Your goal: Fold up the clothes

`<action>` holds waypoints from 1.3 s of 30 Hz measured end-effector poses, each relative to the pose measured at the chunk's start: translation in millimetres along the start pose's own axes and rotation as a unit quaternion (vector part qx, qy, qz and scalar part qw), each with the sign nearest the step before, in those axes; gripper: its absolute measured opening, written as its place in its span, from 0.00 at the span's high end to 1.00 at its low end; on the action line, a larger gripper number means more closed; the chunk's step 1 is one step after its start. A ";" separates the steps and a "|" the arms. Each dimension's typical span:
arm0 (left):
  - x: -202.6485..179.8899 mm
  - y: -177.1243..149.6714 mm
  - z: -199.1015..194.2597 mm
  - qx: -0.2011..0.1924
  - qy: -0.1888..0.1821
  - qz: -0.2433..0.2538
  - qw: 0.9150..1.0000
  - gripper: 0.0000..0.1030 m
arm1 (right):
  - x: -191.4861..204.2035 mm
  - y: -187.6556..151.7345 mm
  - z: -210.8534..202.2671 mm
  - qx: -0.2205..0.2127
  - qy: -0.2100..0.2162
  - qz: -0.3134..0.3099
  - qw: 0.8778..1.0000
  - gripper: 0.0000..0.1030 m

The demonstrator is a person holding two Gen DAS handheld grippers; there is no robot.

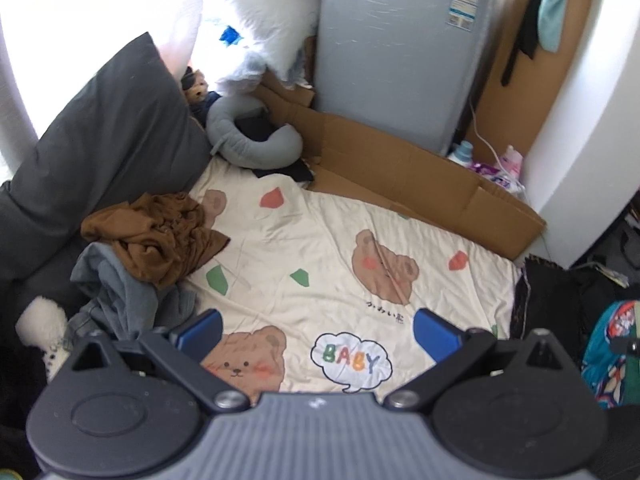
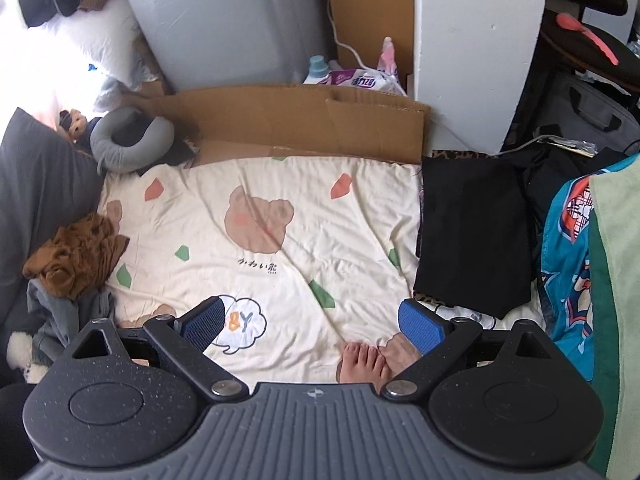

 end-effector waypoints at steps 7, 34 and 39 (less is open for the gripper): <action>-4.2 -14.5 10.3 0.011 0.009 -0.002 1.000 0.01 | 10.7 -8.5 0.2 0.005 0.014 -0.012 1.000 0.06; 10.5 -32.4 19.2 0.028 0.053 -0.023 0.998 0.01 | 30.8 -13.0 4.3 0.020 0.018 -0.067 0.997 0.06; 4.8 -33.0 21.1 0.030 0.058 -0.007 0.998 0.01 | 30.4 -12.4 4.3 0.020 0.011 -0.067 0.997 0.06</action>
Point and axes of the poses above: each gripper's, at about its wrist camera, not at the fingertips, and z roughly the way its jaws point, x to its left, y to its top, the point moved 3 cm from there along z, roughly the way its jaws point, and after that the axes turned 13 degrees about -z, right-handed, at the moved point
